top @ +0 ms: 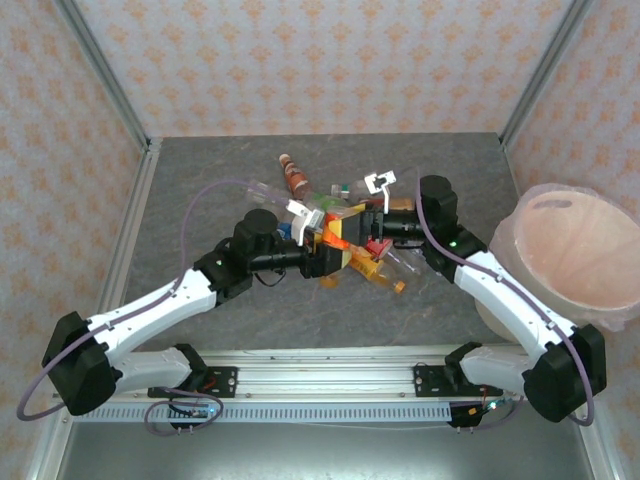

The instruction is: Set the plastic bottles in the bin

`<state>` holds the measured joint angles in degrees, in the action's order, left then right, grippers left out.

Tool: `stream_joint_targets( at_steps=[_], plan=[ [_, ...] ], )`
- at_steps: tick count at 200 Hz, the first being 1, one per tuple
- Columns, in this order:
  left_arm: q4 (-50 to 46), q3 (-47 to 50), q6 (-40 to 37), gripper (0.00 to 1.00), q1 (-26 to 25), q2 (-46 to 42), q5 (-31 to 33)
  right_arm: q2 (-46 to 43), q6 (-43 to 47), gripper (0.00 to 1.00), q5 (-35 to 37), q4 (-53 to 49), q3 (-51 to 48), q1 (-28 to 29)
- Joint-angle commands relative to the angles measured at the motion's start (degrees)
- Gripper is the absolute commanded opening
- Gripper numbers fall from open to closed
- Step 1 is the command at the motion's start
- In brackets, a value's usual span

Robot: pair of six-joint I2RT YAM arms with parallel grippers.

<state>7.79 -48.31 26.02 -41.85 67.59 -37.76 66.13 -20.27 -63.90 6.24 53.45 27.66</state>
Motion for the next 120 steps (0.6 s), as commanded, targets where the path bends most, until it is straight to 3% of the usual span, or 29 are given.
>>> stream_joint_targets(
  at_steps=[1,52,75,120],
  plan=[
    [3.8,-2.3,1.3,0.44,0.5,0.4,-1.9,-0.2,2.3,0.80,-1.0,-0.9,2.6,0.5],
    [3.5,-2.4,1.5,0.45,0.5,0.6,-1.3,0.0,4.4,0.59,1.3,-3.3,3.5,0.5],
    [2.8,-2.4,1.6,0.56,0.6,0.8,-0.4,0.6,5.1,0.50,4.6,-6.7,4.9,0.5],
    [0.8,-2.1,2.2,0.94,1.1,-0.1,4.4,1.4,8.2,0.35,14.6,-15.3,9.0,0.1]
  ],
)
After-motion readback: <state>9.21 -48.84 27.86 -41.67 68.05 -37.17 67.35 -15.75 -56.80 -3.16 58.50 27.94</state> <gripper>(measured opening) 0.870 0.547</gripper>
